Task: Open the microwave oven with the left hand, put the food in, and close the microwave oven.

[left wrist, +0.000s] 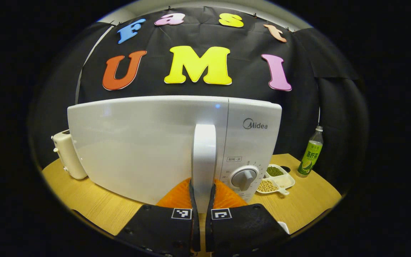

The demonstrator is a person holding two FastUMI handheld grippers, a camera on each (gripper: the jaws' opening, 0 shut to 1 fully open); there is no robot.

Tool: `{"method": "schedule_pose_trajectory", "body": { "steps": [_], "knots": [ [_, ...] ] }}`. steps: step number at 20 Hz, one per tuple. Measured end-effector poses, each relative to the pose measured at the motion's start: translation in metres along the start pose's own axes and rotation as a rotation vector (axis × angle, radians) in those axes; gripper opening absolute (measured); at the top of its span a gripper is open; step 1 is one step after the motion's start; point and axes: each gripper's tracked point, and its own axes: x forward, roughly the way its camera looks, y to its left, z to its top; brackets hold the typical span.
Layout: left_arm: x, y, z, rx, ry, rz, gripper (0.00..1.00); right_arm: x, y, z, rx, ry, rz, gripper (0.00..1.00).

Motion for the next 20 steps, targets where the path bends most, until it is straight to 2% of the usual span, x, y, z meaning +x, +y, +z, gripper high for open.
{"method": "schedule_pose_trajectory", "body": {
  "steps": [5,9,13,14,15,16,17,18,19,20],
  "knots": [
    [-0.027,0.005,-0.004,0.045,-0.031,-0.014,0.05,0.003,-0.003,-0.009,0.012,0.012,0.004,1.00],
    [-0.070,0.014,-0.014,0.022,-0.028,-0.088,0.05,0.002,0.000,-0.017,0.007,0.022,0.012,1.00],
    [-0.118,0.034,-0.022,0.105,-0.079,-0.129,0.05,-0.004,0.012,-0.026,0.010,0.044,0.026,1.00],
    [-0.130,0.043,-0.026,0.108,-0.074,-0.118,0.05,-0.007,0.016,-0.027,0.009,0.048,0.033,1.00],
    [-0.138,0.059,-0.025,0.133,-0.095,-0.076,0.05,-0.010,0.019,-0.029,0.006,0.049,0.036,1.00],
    [-0.145,0.073,-0.026,0.147,-0.108,-0.060,0.31,-0.013,0.021,-0.029,0.005,0.049,0.036,0.95],
    [-0.157,0.083,-0.029,0.145,-0.115,-0.056,0.58,-0.018,0.024,-0.030,0.007,0.050,0.038,0.95],
    [-0.165,0.092,-0.034,0.140,-0.113,-0.051,0.75,-0.022,0.028,-0.030,0.013,0.050,0.044,1.00],
    [-0.173,0.104,-0.041,0.125,-0.107,-0.044,0.80,-0.024,0.032,-0.032,0.020,0.053,0.052,1.00],
    [-0.182,0.114,-0.043,0.102,-0.112,-0.046,0.91,-0.028,0.036,-0.034,0.024,0.058,0.061,1.00]
  ]
}}
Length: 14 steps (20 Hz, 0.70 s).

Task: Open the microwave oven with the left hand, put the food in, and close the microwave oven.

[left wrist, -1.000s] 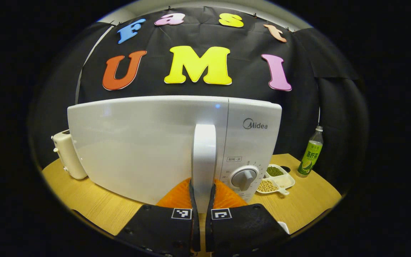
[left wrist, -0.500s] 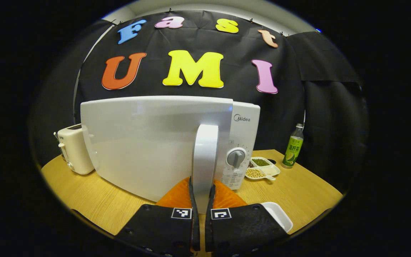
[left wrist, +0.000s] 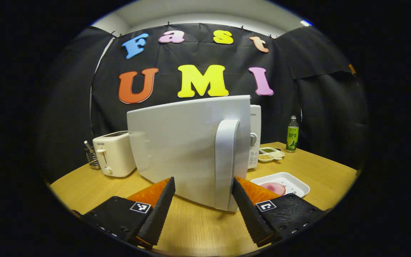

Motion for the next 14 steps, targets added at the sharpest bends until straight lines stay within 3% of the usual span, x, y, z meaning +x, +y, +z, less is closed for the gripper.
{"method": "schedule_pose_trajectory", "body": {
  "steps": [3,4,8,14],
  "knots": [
    [-0.032,0.033,-0.004,-0.032,0.011,0.053,0.96,-0.007,0.010,-0.010,-0.005,0.018,0.021,1.00],
    [-0.043,0.047,-0.004,-0.022,0.012,0.085,0.96,-0.009,0.014,-0.012,-0.011,0.021,0.025,0.95],
    [-0.095,0.089,-0.001,0.006,0.006,0.179,0.95,-0.007,0.028,-0.024,-0.034,0.037,0.046,1.00],
    [-0.174,0.134,0.030,-0.042,-0.014,0.290,0.94,0.027,0.044,-0.056,-0.095,0.129,0.071,0.96]
  ]
}}
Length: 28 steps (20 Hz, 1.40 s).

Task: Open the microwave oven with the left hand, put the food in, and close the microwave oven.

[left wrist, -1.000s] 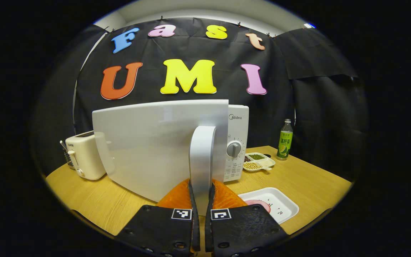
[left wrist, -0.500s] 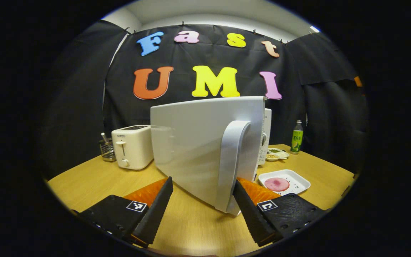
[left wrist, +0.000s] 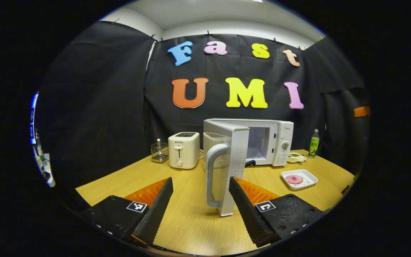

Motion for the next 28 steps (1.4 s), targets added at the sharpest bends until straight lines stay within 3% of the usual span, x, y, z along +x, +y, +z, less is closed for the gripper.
{"method": "schedule_pose_trajectory", "body": {
  "steps": [1,7,9,12,17,18,19,20,21,22,23,24,25,27,28],
  "knots": [
    [-0.006,0.003,0.011,0.004,-0.006,0.005,0.94,0.009,0.001,-0.002,0.002,0.022,0.001,1.00],
    [-0.018,-0.003,0.084,-0.024,-0.083,0.001,0.93,0.077,0.006,-0.026,-0.029,0.197,0.028,1.00],
    [-0.018,-0.007,0.104,-0.039,-0.100,0.000,0.94,0.100,0.008,-0.040,-0.018,0.288,0.057,0.96],
    [-0.013,-0.016,0.123,-0.036,-0.109,-0.007,0.93,0.133,0.011,-0.067,-0.004,0.445,0.100,1.00],
    [-0.006,-0.036,0.156,-0.041,-0.152,-0.042,0.93,0.159,0.034,-0.130,0.074,0.756,0.228,0.97],
    [-0.004,-0.039,0.161,-0.048,-0.159,-0.046,0.93,0.162,0.041,-0.142,0.094,0.811,0.248,0.94],
    [-0.004,-0.044,0.165,-0.054,-0.170,-0.057,0.93,0.165,0.048,-0.155,0.120,0.862,0.269,0.81],
    [-0.003,-0.046,0.169,-0.059,-0.176,-0.061,0.93,0.168,0.054,-0.169,0.143,0.919,0.288,0.89],
    [-0.001,-0.047,0.170,-0.063,-0.180,-0.062,0.93,0.174,0.056,-0.180,0.162,0.962,0.295,0.76],
    [0.000,-0.049,0.170,-0.062,-0.182,-0.066,0.93,0.176,0.059,-0.189,0.181,1.007,0.303,0.72],
    [0.000,-0.051,0.170,-0.061,-0.182,-0.066,0.93,0.181,0.062,-0.199,0.199,1.037,0.302,0.70],
    [0.000,-0.053,0.171,-0.057,-0.183,-0.069,0.93,0.185,0.064,-0.208,0.214,1.064,0.300,0.78],
    [0.001,-0.055,0.171,-0.050,-0.183,-0.070,0.93,0.188,0.066,-0.216,0.219,1.090,0.298,0.76],
    [0.002,-0.053,0.172,-0.032,-0.192,-0.062,0.93,0.195,0.069,-0.230,0.231,1.135,0.302,0.66],
    [0.002,-0.052,0.172,-0.025,-0.196,-0.054,0.94,0.196,0.075,-0.235,0.260,1.165,0.324,0.48]
  ]
}}
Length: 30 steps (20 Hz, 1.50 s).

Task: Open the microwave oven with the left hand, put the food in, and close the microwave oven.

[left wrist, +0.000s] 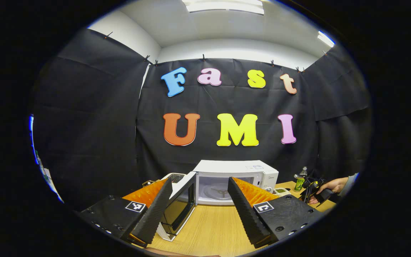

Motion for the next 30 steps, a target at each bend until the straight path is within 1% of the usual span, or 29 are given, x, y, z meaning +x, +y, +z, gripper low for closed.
{"method": "schedule_pose_trajectory", "body": {
  "steps": [2,3,4,5,6,8,11,12,15,16,17,18,19,22,23,24,25,26,27,28,29,30],
  "knots": [
    [0.000,0.001,-0.003,0.003,0.003,0.008,0.93,0.011,0.003,-0.004,0.025,0.073,0.047,0.32],
    [0.000,0.001,-0.004,0.000,0.007,0.009,0.93,0.021,0.001,-0.006,0.030,0.104,0.055,0.27],
    [-0.001,0.001,-0.003,-0.003,0.006,0.011,0.93,0.027,0.006,-0.003,0.057,0.109,0.093,0.12],
    [-0.001,0.001,-0.002,-0.003,-0.001,0.010,0.93,0.015,0.006,0.002,0.054,0.152,0.120,0.08],
    [-0.002,0.001,0.001,0.000,-0.008,0.008,0.93,0.024,0.009,0.002,0.067,0.157,0.156,0.05],
    [-0.005,-0.002,0.000,0.003,-0.014,0.005,0.93,0.020,0.007,0.004,0.092,0.165,0.195,0.04],
    [-0.008,-0.006,0.002,-0.001,-0.015,-0.005,0.93,0.015,-0.005,-0.001,0.158,0.145,0.251,0.04],
    [-0.010,-0.006,0.004,-0.002,-0.018,-0.010,0.93,0.011,-0.011,-0.008,0.182,0.151,0.261,0.04],
    [-0.014,-0.002,0.005,0.008,-0.023,-0.007,0.93,0.007,-0.023,-0.023,0.245,0.124,0.281,0.04],
    [-0.015,-0.001,0.004,0.010,-0.022,-0.009,0.93,0.006,-0.022,-0.024,0.267,0.111,0.282,0.04],
    [-0.016,-0.001,0.003,0.013,-0.023,-0.015,0.93,0.003,-0.018,-0.025,0.281,0.104,0.289,0.00],
    [-0.016,-0.001,0.003,0.013,-0.026,-0.018,0.93,0.001,-0.015,-0.026,0.294,0.085,0.293,0.00],
    [-0.015,0.000,0.001,0.010,-0.025,-0.015,0.93,-0.001,-0.011,-0.027,0.302,0.069,0.298,0.04],
    [-0.012,0.004,-0.009,0.001,0.000,-0.016,0.93,-0.018,0.016,-0.039,0.334,0.028,0.315,0.04],
    [-0.012,0.005,-0.011,0.000,0.003,-0.021,0.93,-0.016,0.025,-0.043,0.343,0.017,0.307,0.04],
    [-0.013,0.008,-0.011,0.000,0.003,-0.022,0.93,-0.013,0.035,-0.047,0.355,0.009,0.295,0.00],
    [-0.015,0.012,-0.013,0.002,0.002,-0.018,0.93,-0.010,0.045,-0.051,0.364,0.002,0.288,0.00],
    [-0.016,0.018,-0.013,0.004,-0.002,-0.010,0.92,-0.005,0.053,-0.052,0.393,-0.011,0.278,0.04],
    [-0.016,0.025,-0.014,0.004,-0.001,0.002,0.91,0.000,0.064,-0.052,0.430,-0.022,0.274,0.04],
    [-0.017,0.031,-0.015,0.002,0.000,0.010,0.91,0.005,0.074,-0.050,0.464,-0.035,0.275,0.00],
    [-0.020,0.034,-0.016,0.000,-0.001,0.013,0.91,0.010,0.087,-0.050,0.492,-0.047,0.282,0.04],
    [-0.022,0.039,-0.017,-0.002,-0.002,0.019,0.91,0.013,0.102,-0.047,0.512,-0.073,0.301,0.00]
  ]
}}
